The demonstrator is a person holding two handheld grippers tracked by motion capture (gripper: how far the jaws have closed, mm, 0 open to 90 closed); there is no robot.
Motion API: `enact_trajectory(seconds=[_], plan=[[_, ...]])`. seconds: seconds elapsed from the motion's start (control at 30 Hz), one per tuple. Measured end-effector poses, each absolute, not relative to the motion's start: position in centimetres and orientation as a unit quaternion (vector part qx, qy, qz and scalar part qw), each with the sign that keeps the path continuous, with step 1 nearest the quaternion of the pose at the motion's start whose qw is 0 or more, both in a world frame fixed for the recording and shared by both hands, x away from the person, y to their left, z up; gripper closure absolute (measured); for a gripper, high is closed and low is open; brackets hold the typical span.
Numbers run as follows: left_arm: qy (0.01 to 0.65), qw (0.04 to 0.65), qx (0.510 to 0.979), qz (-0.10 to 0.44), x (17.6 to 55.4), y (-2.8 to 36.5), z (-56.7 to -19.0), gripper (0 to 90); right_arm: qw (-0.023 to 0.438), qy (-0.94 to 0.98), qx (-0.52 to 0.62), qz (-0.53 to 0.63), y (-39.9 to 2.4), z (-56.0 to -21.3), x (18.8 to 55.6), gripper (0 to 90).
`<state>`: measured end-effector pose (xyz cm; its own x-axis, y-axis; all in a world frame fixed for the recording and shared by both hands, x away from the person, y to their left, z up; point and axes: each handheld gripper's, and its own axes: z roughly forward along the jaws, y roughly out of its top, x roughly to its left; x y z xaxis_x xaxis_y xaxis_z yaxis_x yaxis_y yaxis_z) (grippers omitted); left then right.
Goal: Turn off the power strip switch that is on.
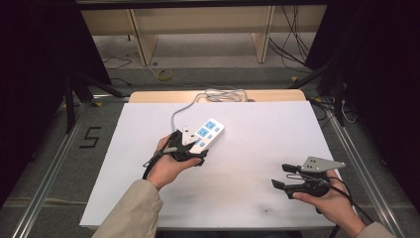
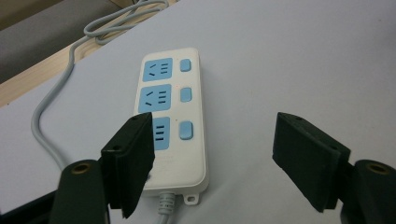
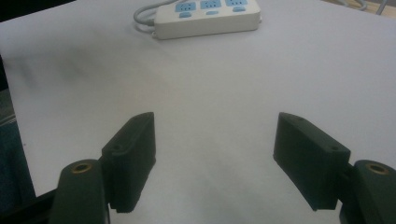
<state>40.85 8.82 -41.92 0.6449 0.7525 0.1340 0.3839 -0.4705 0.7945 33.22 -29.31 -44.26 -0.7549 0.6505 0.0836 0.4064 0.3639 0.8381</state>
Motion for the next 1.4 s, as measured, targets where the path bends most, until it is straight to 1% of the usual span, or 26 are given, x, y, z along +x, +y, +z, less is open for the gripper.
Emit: enact_trajectory(seconds=[0.13,0.33,0.43,0.47,0.5,0.53,0.57,0.6,0.73,0.77,1.07,1.4], plan=[[0.346,0.379,0.823,0.244,41.2,8.7,-41.8,33.5,0.132,0.815,0.325,0.461,-29.3,-44.3,33.2,30.1],[0.351,0.37,0.822,0.254,41.7,8.2,-41.7,45.4,0.132,0.815,0.325,0.462,-29.4,-44.3,33.2,30.1],[0.362,0.374,0.815,0.254,42.0,8.0,-41.5,56.2,0.132,0.815,0.325,0.462,-29.4,-44.3,33.2,30.1],[0.365,0.37,0.816,0.253,42.1,8.0,-41.4,62.4,0.132,0.815,0.325,0.462,-29.4,-44.3,33.2,30.1],[0.37,0.368,0.815,0.253,42.2,7.9,-41.4,62.4,0.132,0.815,0.325,0.462,-29.4,-44.3,33.2,30.1],[0.37,0.366,0.815,0.254,42.3,7.9,-41.3,67.3,0.132,0.816,0.325,0.46,-29.4,-44.3,33.2,30.1],[0.373,0.368,0.814,0.251,42.4,7.8,-41.3,67.3,0.132,0.816,0.325,0.46,-29.4,-44.3,33.2,30.1],[0.376,0.37,0.813,0.247,42.6,7.8,-41.3,69.8,0.132,0.815,0.326,0.46,-29.4,-44.3,33.2,30.1],[0.38,0.361,0.817,0.239,42.9,7.9,-41.2,83.8,0.133,0.814,0.327,0.461,-29.4,-44.3,33.2,30.1],[0.382,0.359,0.818,0.236,43.1,7.9,-41.1,88.6,0.133,0.815,0.326,0.46,-29.5,-44.3,33.2,30.1],[0.39,0.343,0.826,0.218,44.2,7.4,-40.6,89.8,0.132,0.816,0.326,0.459,-29.4,-44.3,33.3,30.1],[0.383,0.315,0.842,0.213,45.6,6.4,-40.8,89.8,0.132,0.815,0.328,0.458,-29.5,-44.4,33.3,30.2]])
